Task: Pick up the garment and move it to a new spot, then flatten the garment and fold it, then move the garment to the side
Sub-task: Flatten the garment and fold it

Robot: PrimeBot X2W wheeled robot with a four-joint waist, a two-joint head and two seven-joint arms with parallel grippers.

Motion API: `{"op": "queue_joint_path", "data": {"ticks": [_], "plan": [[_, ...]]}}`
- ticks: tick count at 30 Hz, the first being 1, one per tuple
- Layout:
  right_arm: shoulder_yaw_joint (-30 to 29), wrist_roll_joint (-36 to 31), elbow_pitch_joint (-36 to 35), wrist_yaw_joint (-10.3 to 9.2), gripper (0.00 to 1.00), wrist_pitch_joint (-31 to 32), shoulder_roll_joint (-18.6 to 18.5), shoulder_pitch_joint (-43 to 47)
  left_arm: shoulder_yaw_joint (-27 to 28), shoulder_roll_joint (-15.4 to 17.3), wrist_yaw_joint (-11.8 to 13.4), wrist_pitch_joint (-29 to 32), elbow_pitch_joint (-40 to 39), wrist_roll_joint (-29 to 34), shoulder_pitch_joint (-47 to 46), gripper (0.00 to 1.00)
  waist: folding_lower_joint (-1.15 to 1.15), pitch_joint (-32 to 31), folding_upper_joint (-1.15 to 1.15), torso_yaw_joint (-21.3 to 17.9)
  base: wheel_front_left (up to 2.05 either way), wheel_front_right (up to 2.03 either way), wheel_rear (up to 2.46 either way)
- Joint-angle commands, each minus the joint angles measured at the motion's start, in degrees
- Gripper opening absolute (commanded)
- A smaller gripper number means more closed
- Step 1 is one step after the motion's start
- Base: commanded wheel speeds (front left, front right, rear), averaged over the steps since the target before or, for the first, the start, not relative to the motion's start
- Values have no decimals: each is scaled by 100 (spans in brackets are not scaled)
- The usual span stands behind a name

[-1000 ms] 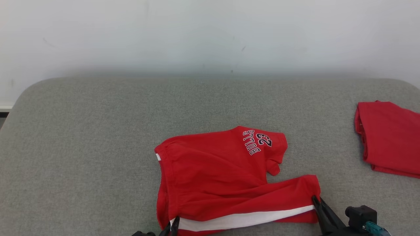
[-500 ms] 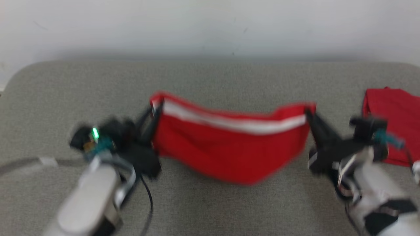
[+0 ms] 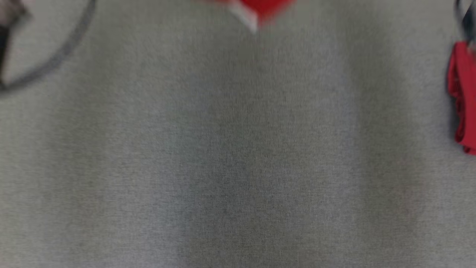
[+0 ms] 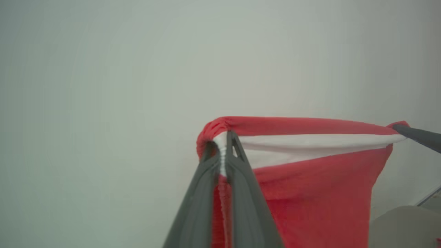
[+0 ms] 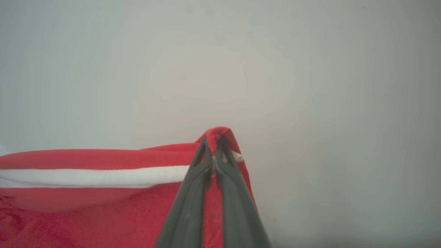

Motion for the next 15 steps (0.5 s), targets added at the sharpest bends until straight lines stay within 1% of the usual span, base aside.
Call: {"op": "queue_joint_path", "data": {"ticks": [1,4,7,11,15], "plan": [[-66,-35,125,6,0,-39,57,-210,-1,-45,17,-11,102,-40,-223,0,-3,665,-1,-114,0,0,0],[-189,-180,606,6,0,-127,162,-1086,-178,-108,16,-52,436,-138,-968,0,-3,848,-1,-161,0,0,0],[-206,-333,976,6,0,-252,232,-1714,-298,-189,16,-146,763,-255,-1547,0,-3,990,-1,-207,0,0,0],[-185,-416,1318,6,0,-408,351,-2171,-476,-250,16,-294,1160,-392,-1946,0,-3,1098,-1,-291,0,0,0],[-18,-382,1395,6,0,-537,422,-2158,-755,-321,16,-489,1349,-620,-1903,0,-3,1145,-1,-340,0,0,0]]}}
